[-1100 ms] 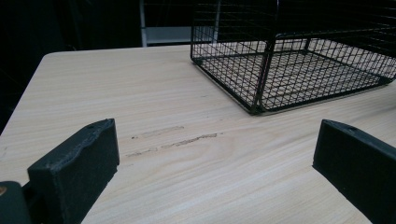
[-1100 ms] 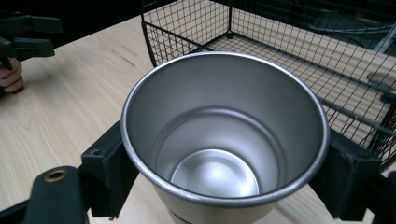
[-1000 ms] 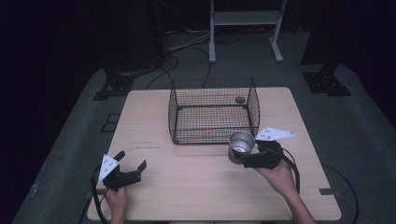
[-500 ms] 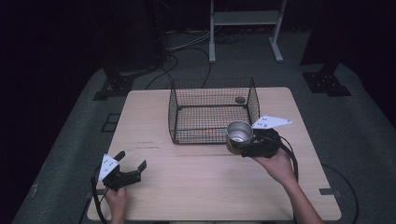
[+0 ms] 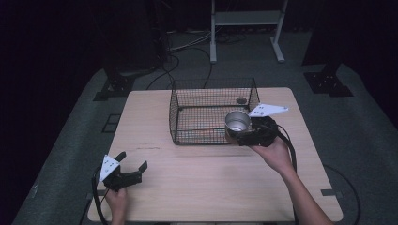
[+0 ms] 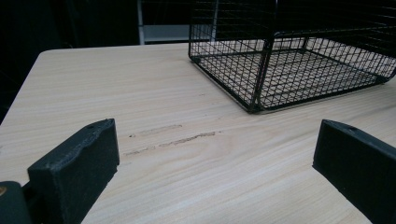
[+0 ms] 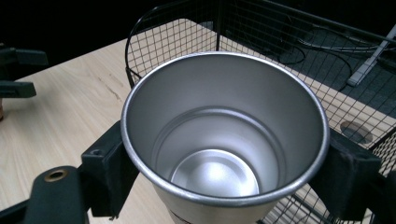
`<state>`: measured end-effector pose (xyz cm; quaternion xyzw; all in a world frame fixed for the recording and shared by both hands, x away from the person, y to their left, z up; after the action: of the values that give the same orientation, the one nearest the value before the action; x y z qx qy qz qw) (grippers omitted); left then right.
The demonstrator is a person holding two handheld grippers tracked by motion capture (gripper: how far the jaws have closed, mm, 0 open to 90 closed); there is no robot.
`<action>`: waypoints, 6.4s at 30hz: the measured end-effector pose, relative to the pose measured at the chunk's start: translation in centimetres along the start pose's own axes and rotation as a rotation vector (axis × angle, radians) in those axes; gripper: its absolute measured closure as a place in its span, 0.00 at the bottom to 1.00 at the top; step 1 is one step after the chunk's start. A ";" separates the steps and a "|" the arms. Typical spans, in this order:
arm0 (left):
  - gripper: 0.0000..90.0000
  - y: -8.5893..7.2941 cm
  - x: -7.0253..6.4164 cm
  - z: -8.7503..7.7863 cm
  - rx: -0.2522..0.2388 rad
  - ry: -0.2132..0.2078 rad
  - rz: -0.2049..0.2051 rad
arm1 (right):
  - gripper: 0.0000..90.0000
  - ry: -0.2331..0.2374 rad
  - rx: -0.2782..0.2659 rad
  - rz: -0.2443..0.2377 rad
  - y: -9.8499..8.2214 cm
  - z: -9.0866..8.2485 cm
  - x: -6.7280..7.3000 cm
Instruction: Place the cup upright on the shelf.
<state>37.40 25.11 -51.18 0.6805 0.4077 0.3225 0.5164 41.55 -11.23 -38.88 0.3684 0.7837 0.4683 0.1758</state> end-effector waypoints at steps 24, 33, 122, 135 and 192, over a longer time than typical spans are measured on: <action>0.00 0.0 -0.1 0.1 0.001 -0.009 0.002 | 0.20 -0.017 0.001 -0.008 5.1 1.9 -1.5; 0.00 0.0 -0.1 0.1 0.001 -0.010 0.002 | 0.20 -0.029 0.006 -0.014 7.1 3.1 -2.1; 0.00 0.1 -0.1 0.0 -0.003 -0.023 0.000 | 0.19 -0.061 0.340 0.140 1.7 18.6 -8.2; 0.00 0.1 -0.1 0.0 -0.004 -0.023 0.000 | 0.19 -0.059 0.406 0.145 0.2 19.2 -8.5; 0.00 0.1 0.0 -0.1 -0.007 -0.023 0.000 | 0.14 -0.061 0.430 0.120 0.0 18.2 -8.3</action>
<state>37.37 25.11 -51.04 0.6822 0.4007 0.3163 0.5234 58.37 -6.36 -48.54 0.4571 0.8365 0.2888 0.0886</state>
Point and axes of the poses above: each handheld gripper's, and its own axes: z roughly forward along the jaws, y roughly out of its top, x roughly to its left, the point moved 10 cm from there along z, roughly forward along the jaws, and after that the axes turned 4 degrees about z, right-handed, at the moved point
